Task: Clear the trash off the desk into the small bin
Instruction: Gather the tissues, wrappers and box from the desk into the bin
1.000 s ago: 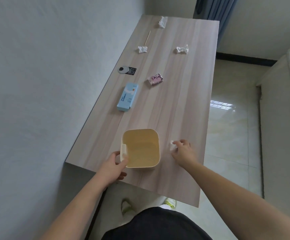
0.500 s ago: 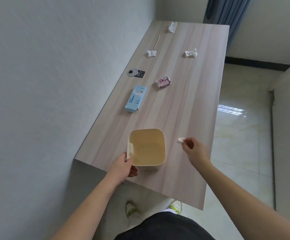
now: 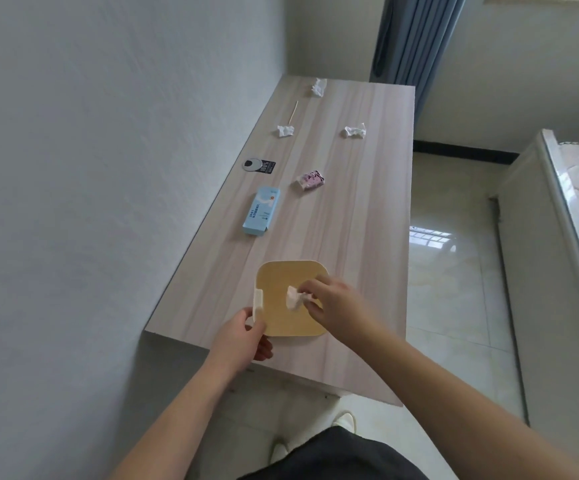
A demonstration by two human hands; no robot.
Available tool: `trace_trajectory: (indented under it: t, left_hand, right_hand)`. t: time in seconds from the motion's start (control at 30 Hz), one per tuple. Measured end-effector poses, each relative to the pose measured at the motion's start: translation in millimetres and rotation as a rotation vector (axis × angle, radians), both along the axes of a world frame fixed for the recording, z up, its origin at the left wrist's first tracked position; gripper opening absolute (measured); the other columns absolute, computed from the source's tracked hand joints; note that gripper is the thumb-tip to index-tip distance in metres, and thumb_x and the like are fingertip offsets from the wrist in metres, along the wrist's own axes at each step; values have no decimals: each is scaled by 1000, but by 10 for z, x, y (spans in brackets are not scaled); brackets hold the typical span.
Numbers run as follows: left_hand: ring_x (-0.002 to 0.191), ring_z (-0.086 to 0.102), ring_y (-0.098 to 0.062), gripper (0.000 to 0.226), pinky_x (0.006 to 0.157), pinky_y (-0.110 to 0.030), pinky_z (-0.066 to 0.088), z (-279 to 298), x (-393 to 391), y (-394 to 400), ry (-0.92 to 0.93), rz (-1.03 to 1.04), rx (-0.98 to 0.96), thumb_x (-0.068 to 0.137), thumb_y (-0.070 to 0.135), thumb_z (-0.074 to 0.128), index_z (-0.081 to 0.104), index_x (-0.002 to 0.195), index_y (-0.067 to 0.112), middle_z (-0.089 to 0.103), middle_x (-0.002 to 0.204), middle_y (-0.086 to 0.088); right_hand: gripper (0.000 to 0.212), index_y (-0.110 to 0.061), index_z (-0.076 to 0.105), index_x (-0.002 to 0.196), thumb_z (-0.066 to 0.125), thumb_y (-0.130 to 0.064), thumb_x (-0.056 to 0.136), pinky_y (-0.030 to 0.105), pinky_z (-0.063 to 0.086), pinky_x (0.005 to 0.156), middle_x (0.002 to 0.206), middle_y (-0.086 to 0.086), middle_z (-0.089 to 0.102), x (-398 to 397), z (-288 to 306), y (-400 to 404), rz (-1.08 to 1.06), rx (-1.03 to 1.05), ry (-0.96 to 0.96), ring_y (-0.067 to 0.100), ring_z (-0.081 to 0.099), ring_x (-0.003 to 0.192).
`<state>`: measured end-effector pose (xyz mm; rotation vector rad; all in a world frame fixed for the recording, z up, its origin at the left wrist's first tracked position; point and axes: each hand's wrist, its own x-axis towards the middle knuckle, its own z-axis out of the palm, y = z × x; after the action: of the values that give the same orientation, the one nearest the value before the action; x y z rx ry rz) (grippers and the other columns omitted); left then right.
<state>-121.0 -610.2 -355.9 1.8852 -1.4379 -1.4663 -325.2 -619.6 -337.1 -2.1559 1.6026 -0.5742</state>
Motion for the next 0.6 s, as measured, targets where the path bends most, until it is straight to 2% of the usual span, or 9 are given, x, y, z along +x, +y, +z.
trace_trajectory:
  t: [0.07, 0.2, 0.3, 0.43, 0.6]
  left_hand:
    - [59, 74, -18, 28, 52, -25, 57, 42, 107, 49, 9, -14, -19, 101, 27, 46, 52, 126, 16, 76, 71, -7]
    - [59, 74, -21, 29, 51, -24, 56, 88, 321, 160, 66, -29, -24, 99, 24, 47, 54, 126, 15, 77, 67, -4]
    - [61, 75, -22, 31, 53, -27, 58, 107, 417, 208, 87, -59, -25, 99, 27, 49, 53, 127, 16, 77, 68, -5]
    - [58, 74, -24, 31, 51, -26, 56, 130, 399, 206, 79, -109, -37, 100, 30, 50, 55, 125, 12, 77, 67, -8]
    - [58, 74, -25, 27, 52, -29, 58, 158, 153, 235, 97, -182, -48, 101, 31, 50, 55, 122, 15, 76, 66, -9]
  right_hand:
    - [25, -18, 65, 116, 60, -18, 92, 24, 45, 81, 111, 1, 65, 81, 79, 73, -12, 16, 11, 20, 60, 97]
    - [21, -23, 65, 112, 58, -27, 92, 34, 47, 90, 111, -3, 66, 185, 228, 256, -7, -55, 121, 20, 60, 99]
    - [22, -22, 66, 112, 57, -29, 93, 36, 49, 87, 109, -2, 67, 232, 297, 397, -72, -76, 109, 21, 61, 96]
    - [27, -20, 61, 119, 54, -29, 95, 25, 45, 80, 111, -2, 67, 200, 323, 656, -187, -60, 61, 17, 62, 96]
    - [26, -17, 64, 116, 54, -27, 94, 37, 49, 86, 109, 0, 69, -113, 377, 988, -281, -82, 192, 23, 64, 97]
